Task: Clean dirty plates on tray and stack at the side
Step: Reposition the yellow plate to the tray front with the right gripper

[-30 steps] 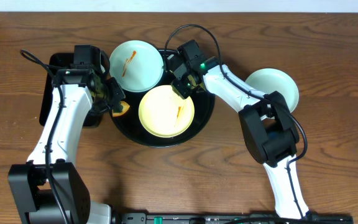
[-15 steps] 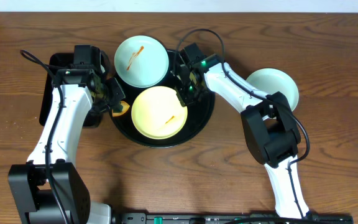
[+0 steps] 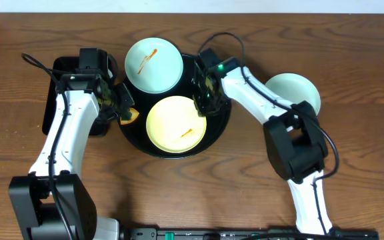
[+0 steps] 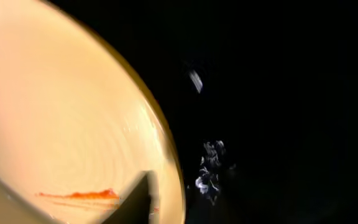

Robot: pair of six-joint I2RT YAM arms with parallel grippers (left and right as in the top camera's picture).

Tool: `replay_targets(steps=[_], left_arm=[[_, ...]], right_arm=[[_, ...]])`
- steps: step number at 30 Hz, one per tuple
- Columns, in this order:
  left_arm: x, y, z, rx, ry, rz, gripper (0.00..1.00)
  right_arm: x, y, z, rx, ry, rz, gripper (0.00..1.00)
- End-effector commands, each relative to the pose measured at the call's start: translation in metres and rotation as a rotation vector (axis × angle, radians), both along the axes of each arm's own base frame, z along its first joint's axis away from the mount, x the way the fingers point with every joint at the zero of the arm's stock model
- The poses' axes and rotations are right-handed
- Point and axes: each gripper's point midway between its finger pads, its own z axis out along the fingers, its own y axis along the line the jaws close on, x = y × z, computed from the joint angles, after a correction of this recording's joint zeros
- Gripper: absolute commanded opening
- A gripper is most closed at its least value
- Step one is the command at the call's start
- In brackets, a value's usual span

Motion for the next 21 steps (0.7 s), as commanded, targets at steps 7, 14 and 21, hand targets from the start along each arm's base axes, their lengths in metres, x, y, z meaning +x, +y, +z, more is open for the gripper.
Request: replay_targets(steps=[7, 14, 21], left_arm=[[0.007, 0.003, 0.005, 0.019, -0.026, -0.010, 0.08], [0.009, 0.003, 0.006, 0.018, -0.034, -0.010, 0.08], [0.009, 0.003, 0.006, 0.018, -0.034, -0.010, 0.08]], right_arm=[[0.047, 0.018, 0.028, 0.018, -0.361, 0.376, 0.65], [0.047, 0.044, 0.016, 0.117, -0.414, 0.537, 0.60], [0.030, 0.063, -0.002, 0.221, -0.353, 0.586, 0.57]])
